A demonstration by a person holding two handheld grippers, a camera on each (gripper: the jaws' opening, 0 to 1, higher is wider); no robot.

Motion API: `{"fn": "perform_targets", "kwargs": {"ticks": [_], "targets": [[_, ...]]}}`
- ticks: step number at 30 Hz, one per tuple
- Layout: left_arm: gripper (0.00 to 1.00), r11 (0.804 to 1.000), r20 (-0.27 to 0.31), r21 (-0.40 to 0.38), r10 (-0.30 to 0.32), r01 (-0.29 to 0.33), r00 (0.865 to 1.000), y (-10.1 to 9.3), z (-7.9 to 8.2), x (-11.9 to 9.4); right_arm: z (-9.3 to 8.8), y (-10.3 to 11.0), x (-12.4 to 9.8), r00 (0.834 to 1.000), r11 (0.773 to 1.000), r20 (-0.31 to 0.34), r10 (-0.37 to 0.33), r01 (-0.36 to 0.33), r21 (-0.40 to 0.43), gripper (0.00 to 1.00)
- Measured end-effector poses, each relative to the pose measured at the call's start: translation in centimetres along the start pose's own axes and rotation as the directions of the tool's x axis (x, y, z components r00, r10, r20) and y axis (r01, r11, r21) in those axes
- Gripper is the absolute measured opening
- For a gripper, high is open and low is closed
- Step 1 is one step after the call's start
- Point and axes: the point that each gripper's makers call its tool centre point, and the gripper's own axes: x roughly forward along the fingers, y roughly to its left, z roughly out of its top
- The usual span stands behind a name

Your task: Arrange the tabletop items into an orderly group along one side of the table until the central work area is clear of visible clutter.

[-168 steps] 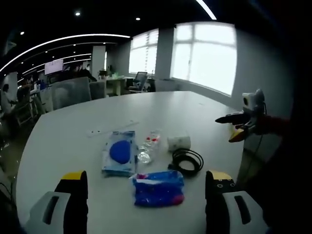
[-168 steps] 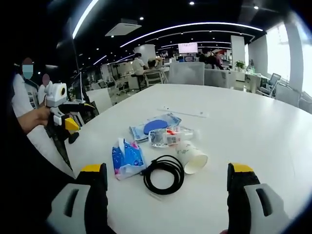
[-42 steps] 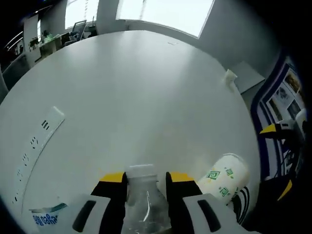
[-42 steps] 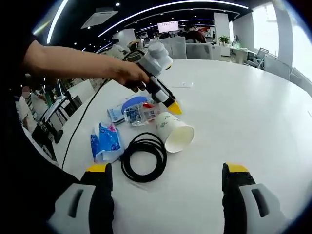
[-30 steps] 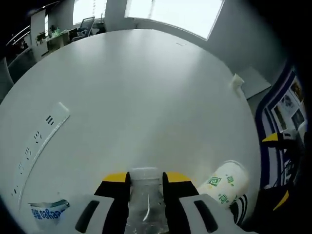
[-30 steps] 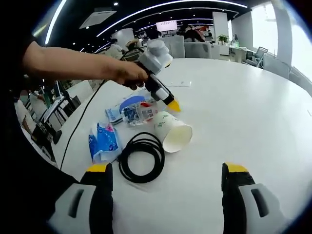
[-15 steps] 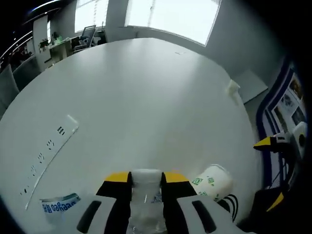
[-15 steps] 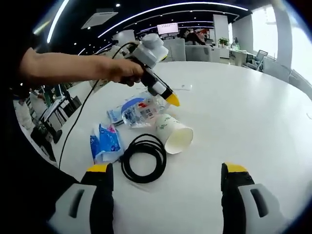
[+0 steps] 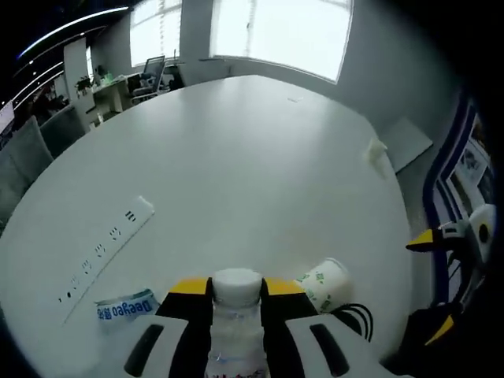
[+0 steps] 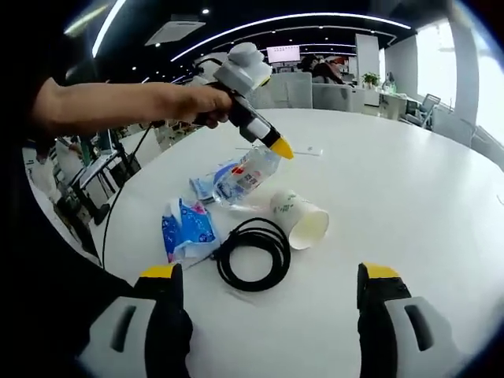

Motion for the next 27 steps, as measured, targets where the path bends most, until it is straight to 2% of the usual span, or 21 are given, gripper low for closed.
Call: {"fn": "perform_targets", "kwargs": {"ticks": [8, 16, 25, 27], "targets": [[0.2, 0.988, 0.054, -0.121, 0.099, -0.092, 0.994, 1.1, -1.1, -3.0, -0.3, 0.4, -0.9, 1.0, 1.0, 0.01, 0.008, -0.008, -0.022, 0.87], [0.2, 0.975, 0.107, -0.169, 0.167, -0.147, 0.98, 1.3, -1.9, -5.6, -0.7, 1.6, -1.1, 0.999, 0.999, 0.012, 0.033, -0.033, -0.034, 0.87], [0.21, 0.955, 0.15, -0.216, 0.238, -0.203, 0.96, 1.0, -3.2, -8.3, -0.4, 3.1, -1.1, 0.997, 0.997, 0.04, 0.064, -0.062, -0.043, 0.89], [0.21, 0.944, 0.16, -0.242, 0.267, -0.225, 0.95, 1.1, -3.6, -8.9, -0.6, 3.2, -1.0, 0.997, 0.997, 0.036, 0.067, -0.065, -0.047, 0.89]]}}
